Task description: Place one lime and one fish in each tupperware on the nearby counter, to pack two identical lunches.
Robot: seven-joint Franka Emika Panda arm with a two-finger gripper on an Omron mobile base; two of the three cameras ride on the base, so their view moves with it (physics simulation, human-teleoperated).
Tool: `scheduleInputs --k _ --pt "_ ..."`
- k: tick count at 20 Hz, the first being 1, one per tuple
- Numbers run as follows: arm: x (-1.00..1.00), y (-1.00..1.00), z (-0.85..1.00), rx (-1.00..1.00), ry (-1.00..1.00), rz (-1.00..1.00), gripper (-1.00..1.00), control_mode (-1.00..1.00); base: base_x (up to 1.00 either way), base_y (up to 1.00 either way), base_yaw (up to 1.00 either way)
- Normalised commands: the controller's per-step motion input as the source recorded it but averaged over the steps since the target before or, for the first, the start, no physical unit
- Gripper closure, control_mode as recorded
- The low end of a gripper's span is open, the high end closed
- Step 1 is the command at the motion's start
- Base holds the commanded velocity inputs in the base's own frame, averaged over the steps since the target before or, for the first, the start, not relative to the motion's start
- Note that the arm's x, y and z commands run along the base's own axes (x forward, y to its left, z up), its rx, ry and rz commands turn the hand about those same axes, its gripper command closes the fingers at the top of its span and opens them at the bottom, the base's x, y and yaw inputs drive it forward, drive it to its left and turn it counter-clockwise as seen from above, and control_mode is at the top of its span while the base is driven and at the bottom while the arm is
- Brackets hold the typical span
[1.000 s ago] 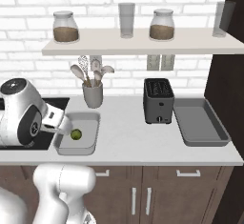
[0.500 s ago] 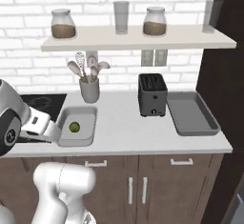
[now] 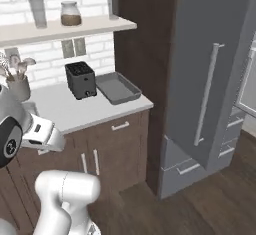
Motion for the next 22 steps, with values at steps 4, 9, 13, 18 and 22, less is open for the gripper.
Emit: scheduleInputs --k 4,9,13,18,22 --pt "0.00 0.00 0.00 0.00 0.00 0.00 -1.00 1.00 -0.09 -0.42 -0.85" --pt "0.00 0.00 0.00 0.00 0.00 0.00 -1.00 1.00 0.13 -0.97 -0.78" --pt "0.00 0.00 0.00 0.00 0.00 0.00 -1.00 1.00 0.46 -1.00 -0.65" --pt "0.00 0.00 0.00 0.00 0.00 0.00 -1.00 1.00 0.94 -0.82 -0.46" --pt "0.00 0.00 0.00 0.00 0.00 0.00 -1.00 1.00 1.00 -0.09 -0.13"
